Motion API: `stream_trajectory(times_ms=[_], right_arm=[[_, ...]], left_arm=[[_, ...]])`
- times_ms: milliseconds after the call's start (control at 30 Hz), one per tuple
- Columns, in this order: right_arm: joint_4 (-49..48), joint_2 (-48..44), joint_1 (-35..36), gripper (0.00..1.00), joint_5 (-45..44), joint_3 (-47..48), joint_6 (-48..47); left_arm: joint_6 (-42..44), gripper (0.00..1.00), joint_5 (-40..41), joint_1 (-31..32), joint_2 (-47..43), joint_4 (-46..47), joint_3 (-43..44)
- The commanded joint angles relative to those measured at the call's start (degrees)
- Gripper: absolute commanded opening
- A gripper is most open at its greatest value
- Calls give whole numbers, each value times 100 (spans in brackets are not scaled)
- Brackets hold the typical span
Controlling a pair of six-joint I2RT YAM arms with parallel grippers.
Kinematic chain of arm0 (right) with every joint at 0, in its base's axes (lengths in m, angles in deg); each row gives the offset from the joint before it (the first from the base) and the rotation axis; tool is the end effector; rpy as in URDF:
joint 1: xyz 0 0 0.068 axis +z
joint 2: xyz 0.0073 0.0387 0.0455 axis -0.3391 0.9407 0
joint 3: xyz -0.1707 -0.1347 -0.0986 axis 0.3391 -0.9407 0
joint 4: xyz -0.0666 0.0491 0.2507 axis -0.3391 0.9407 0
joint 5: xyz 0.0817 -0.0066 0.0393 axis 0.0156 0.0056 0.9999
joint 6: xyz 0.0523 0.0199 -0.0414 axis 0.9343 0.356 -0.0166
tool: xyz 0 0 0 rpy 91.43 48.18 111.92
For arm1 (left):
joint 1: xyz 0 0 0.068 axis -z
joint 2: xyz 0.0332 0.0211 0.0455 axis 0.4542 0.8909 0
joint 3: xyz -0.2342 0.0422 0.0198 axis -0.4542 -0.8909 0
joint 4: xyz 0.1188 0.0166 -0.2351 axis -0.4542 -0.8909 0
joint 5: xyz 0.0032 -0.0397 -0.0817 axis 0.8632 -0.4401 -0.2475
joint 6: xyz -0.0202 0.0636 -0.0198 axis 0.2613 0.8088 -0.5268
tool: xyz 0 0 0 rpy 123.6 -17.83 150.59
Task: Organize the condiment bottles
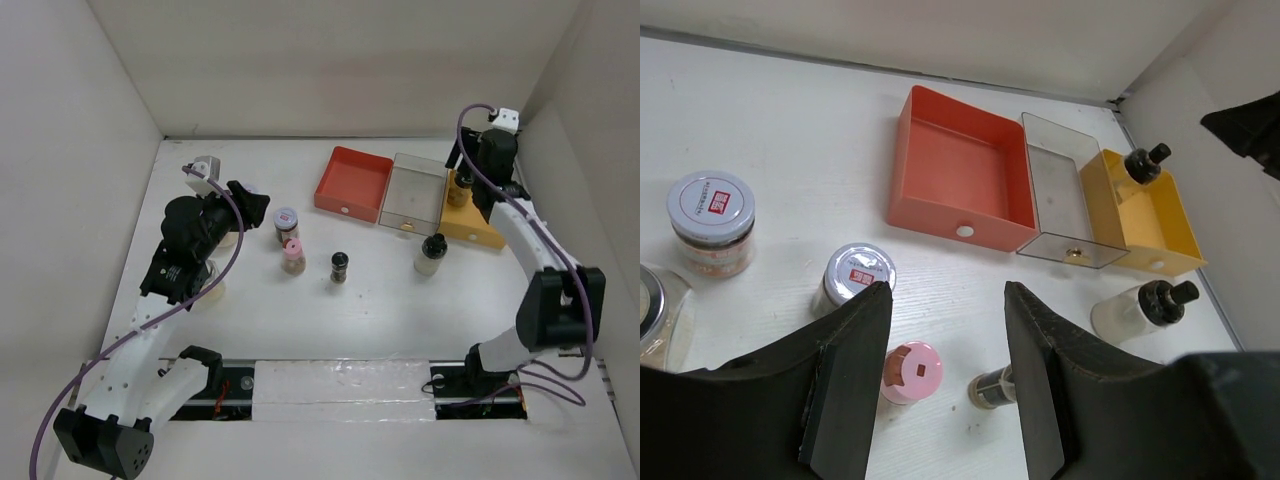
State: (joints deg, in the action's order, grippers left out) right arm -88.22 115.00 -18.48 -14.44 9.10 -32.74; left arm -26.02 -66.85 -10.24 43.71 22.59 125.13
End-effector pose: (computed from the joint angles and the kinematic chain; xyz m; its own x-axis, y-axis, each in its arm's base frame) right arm 0.3940 -0.0040 0.2765 -0.2844 0.1465 -0.9474 0.2447 0.9666 0.0760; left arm 0.2326 -0.0803 0.3466 -0.1712 -0.3311 -0.9279 0.4131 0.8309 -0.3727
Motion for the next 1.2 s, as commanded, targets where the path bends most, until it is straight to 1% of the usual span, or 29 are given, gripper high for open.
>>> stream_trajectory(times_ms=[0,33,67,100,167,200,233,300,333,400,433,500,533,567,600,667,833,867,967,1100,1167], right_arm=[[-267,-1112,662,80,251,-500,218],[-267,-1340,839,80,251,-929,289],[-267,-1795,1015,80,251,-1142,342],[-85,-2017,1348,80,16,-1318,342],[267,-2639,1631,81,-179,-1714,342],[713,-2826,1763,82,-293,-1819,342],[935,-2993,1973,82,-372,-1916,394],[1409,-3379,2150,82,-592,-2145,517],[1794,-3477,2299,82,-784,-2215,587],[1991,-3723,2362,78,-987,-2461,876],[1913,-3724,2414,77,-1066,-2575,878],[1825,-3795,2309,74,-910,-2734,940],[1755,-3690,2309,70,-839,-2796,940],[1693,-3628,2257,69,-839,-2796,940],[1693,-3541,2256,69,-839,-2796,940],[1693,-3277,2256,65,-1005,-2735,940],[1588,-2916,2203,64,-1138,-2664,940],[1587,-2855,2203,61,-1138,-2664,940],[1438,-2793,2151,58,-1199,-2726,940],[1253,-2679,2089,48,-1401,-2840,940],[1157,-2617,2028,47,-1401,-2840,887]], left_arm=[[-76,45,-181,-8,-26,302,3],[-76,45,-182,-8,-26,302,3],[-76,45,-182,-8,-87,302,3],[-76,45,-182,-8,-87,302,3],[-76,45,-182,-8,-87,302,3],[-76,45,-182,-8,-140,302,3],[-76,45,-182,-8,-140,302,3],[-129,45,-182,-8,-140,302,3],[-129,45,-182,-8,-140,302,3],[-129,45,-235,-8,-140,302,3],[-129,45,-235,-8,-140,302,3],[-129,45,-288,-8,-140,354,3],[-129,45,-288,-8,-192,354,3],[-129,45,-288,-8,-193,354,3],[-129,45,-288,-8,-193,354,3],[-129,45,-288,-8,-246,354,3],[-129,45,-288,-8,-307,354,3],[-129,45,-288,-8,-307,354,3],[-129,45,-235,-8,-307,302,3],[-129,45,-235,-8,-307,302,3],[-129,45,-235,-8,-307,302,3]])
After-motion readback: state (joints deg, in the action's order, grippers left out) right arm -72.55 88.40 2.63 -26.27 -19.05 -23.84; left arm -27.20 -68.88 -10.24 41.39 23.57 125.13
